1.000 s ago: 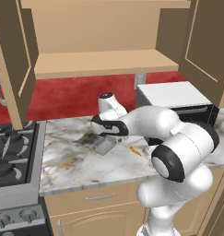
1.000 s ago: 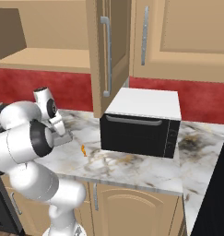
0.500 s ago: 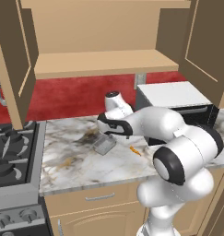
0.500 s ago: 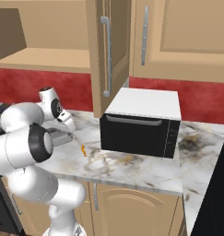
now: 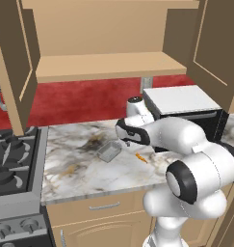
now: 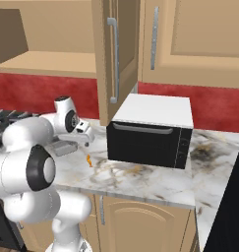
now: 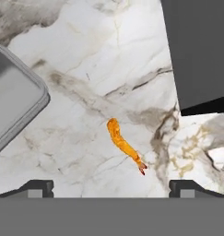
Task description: Retrieve the tupperware from the cabinet, then place the raw meat into the tupperware to avoid contamination.
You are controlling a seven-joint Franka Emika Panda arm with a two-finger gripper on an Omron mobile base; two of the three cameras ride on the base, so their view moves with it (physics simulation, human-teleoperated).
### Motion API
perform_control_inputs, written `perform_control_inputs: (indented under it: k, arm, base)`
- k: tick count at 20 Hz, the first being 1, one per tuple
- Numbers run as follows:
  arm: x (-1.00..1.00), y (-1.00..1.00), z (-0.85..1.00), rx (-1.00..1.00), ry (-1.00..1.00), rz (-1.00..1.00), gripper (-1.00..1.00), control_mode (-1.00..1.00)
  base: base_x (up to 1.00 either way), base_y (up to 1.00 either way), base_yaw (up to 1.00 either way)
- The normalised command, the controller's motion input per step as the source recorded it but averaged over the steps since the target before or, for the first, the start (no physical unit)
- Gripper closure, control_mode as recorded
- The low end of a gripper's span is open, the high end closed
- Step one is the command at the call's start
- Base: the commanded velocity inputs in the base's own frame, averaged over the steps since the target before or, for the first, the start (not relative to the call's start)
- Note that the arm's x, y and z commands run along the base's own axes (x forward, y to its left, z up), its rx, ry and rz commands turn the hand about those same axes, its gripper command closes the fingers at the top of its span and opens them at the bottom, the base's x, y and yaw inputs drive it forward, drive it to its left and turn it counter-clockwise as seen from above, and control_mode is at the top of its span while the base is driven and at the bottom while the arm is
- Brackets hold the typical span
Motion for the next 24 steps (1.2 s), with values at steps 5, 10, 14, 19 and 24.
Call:
perform_control_inputs:
  k: [5, 10, 14, 19, 24]
  arm:
    - [0.03, -0.22, -0.03, 0.02, 0.10, 0.11, -1.00, -1.00]
    - [0.15, 0.00, -0.09, 0.01, 0.07, 0.14, -1.00, -1.00]
    - [0.19, 0.00, -0.14, 0.00, 0.00, 0.10, -1.00, -1.00]
    - [0.05, 0.00, -0.15, -0.01, 0.00, 0.04, -1.00, -1.00]
    - [0.00, 0.00, -0.14, -0.03, 0.00, 0.00, -1.00, -1.00]
  base:
    - [0.00, 0.00, 0.00]
    - [0.00, 0.00, 0.00]
    - [0.00, 0.00, 0.00]
    - [0.00, 0.00, 0.00]
    - [0.00, 0.00, 0.00]
